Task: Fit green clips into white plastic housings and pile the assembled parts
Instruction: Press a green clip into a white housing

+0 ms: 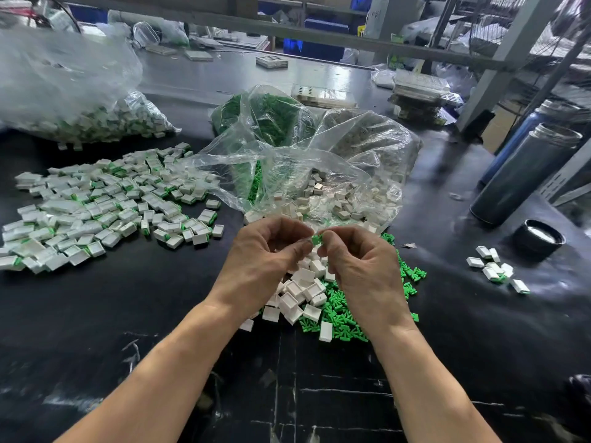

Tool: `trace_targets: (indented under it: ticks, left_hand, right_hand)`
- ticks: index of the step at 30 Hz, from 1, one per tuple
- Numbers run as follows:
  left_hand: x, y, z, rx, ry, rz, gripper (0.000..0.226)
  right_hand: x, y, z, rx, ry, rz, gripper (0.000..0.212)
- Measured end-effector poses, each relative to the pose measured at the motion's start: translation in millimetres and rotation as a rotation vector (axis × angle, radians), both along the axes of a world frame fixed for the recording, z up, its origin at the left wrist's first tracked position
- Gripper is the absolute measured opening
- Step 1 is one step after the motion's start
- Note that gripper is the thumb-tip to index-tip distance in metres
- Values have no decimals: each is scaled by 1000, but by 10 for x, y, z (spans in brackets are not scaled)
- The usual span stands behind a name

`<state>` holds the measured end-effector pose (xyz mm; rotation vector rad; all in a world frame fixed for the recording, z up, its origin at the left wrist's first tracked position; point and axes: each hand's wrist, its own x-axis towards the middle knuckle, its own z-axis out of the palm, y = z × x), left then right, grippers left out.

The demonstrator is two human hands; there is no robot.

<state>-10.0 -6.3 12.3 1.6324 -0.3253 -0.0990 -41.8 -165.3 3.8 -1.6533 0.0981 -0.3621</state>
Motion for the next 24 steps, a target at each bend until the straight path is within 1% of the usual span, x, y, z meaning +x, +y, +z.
trace_targets:
  ticks: [6, 12, 16, 24]
  left_hand:
    - [6, 9, 10, -96, 41, -38, 15]
    - [16, 9, -4, -124, 48, -12, 14]
    - [28, -1, -15, -151, 59, -10, 14]
    - [26, -8, -34, -149, 52, 4, 15]
  right_hand:
    - [-16, 27, 3, -10, -14, -12, 11]
    - [-46, 105, 11, -26, -57, -11, 12]
    - [-55, 117, 16, -27, -36, -17, 12]
    - [-77, 81, 26, -123, -41, -23, 9]
